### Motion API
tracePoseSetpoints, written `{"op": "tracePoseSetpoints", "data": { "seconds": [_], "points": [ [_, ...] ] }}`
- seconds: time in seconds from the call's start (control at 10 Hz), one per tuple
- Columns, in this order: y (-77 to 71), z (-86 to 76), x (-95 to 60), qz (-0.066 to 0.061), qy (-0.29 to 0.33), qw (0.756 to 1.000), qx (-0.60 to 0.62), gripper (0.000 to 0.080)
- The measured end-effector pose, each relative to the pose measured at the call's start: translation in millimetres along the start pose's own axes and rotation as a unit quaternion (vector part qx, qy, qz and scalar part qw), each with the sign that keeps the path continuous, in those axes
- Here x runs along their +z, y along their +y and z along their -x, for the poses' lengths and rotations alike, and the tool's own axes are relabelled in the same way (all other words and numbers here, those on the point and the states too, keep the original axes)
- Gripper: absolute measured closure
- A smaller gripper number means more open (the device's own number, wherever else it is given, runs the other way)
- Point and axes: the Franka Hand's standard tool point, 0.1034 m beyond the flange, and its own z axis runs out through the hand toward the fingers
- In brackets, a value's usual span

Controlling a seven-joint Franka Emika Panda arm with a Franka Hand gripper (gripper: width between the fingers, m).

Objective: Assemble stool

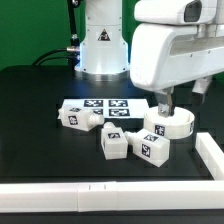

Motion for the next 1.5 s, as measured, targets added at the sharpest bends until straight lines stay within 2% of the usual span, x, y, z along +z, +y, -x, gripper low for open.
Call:
{"op": "tracePoseSetpoints", "data": {
  "seconds": [0.2,0.6,0.9,1.3,1.4,1.5],
  "points": [
    [-9.1,17.7,17.7,-0.008,-0.005,1.0,-0.011,0.015],
    [-8.4,20.5,21.5,-0.011,-0.008,1.0,-0.012,0.015],
    [-19.8,31.1,46.7,-0.027,-0.023,0.999,-0.009,0.015],
    [-25.1,34.9,72.4,-0.035,-0.024,0.999,-0.011,0.015],
    [-24.8,34.8,71.9,-0.034,-0.024,0.999,-0.011,0.0278],
    [-25.0,34.9,72.1,-0.034,-0.024,0.999,-0.011,0.0278]
  ]
}}
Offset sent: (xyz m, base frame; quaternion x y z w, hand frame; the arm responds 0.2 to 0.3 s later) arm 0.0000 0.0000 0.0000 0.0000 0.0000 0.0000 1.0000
